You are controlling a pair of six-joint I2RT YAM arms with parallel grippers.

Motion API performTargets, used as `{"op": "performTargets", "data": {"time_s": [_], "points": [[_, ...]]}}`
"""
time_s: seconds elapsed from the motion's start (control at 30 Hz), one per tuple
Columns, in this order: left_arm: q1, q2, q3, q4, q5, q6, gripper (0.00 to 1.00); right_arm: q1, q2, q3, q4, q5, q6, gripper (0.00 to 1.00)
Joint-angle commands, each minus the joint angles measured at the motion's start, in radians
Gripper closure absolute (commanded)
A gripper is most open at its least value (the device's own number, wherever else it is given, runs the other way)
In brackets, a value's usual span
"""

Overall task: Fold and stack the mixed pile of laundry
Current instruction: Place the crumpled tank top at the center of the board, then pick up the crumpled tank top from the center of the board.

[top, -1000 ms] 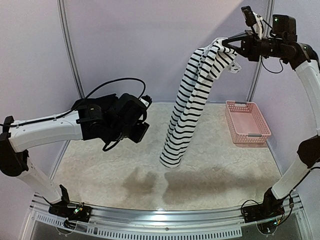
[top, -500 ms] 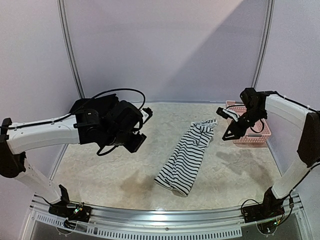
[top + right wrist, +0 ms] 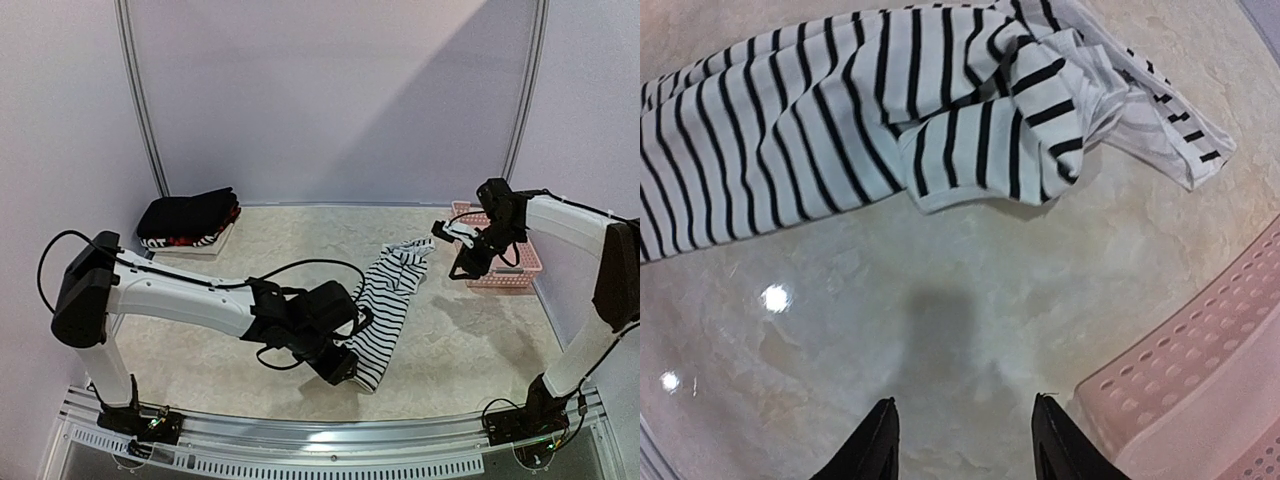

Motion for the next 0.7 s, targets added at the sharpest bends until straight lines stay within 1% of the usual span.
{"op": "performTargets", "data": {"time_s": [0.0, 0.07, 0.17, 0.27, 0.37, 0.43, 0.47, 0.5, 0.57, 0.6, 0.63, 0.67], "points": [[-0.011, 0.034, 0.039, 0.094, 0.020, -0.129, 0.45, 0.024, 0.130, 0.132, 0.099, -0.017, 0.071, 0.53], [-0.009, 0.056, 0.056, 0.089, 0.013, -0.136, 0.48, 0.026, 0.235, 0.209, 0.087, -0.058, 0.102, 0.51], [-0.009, 0.090, 0.088, 0.055, 0.000, -0.145, 0.53, 0.035, 0.346, 0.287, 0.081, -0.082, 0.145, 0.48], [-0.008, 0.113, 0.113, 0.018, -0.010, -0.145, 0.57, 0.046, 0.430, 0.340, 0.054, -0.076, 0.155, 0.48], [-0.005, 0.127, 0.118, 0.007, -0.001, -0.157, 0.58, 0.047, 0.476, 0.371, 0.026, -0.074, 0.162, 0.51], [-0.002, 0.135, 0.122, -0.006, 0.010, -0.168, 0.59, 0.048, 0.484, 0.370, 0.019, -0.075, 0.168, 0.57], [0.000, 0.138, 0.124, -0.014, 0.014, -0.172, 0.63, 0.048, 0.481, 0.366, 0.015, -0.078, 0.168, 0.61], [0.001, 0.138, 0.123, -0.014, 0.019, -0.172, 0.69, 0.047, 0.480, 0.366, 0.010, -0.085, 0.167, 0.68], [0.003, 0.137, 0.118, -0.007, 0.026, -0.167, 0.79, 0.047, 0.479, 0.365, -0.004, -0.104, 0.161, 0.86], [0.004, 0.134, 0.116, -0.002, 0.026, -0.165, 0.86, 0.048, 0.478, 0.364, -0.009, -0.112, 0.161, 0.93], [0.007, 0.129, 0.116, -0.001, 0.025, -0.161, 0.92, 0.048, 0.478, 0.365, -0.011, -0.119, 0.161, 0.98], [0.011, 0.124, 0.116, -0.003, 0.022, -0.157, 0.97, 0.047, 0.477, 0.365, -0.012, -0.124, 0.161, 1.00]]}}
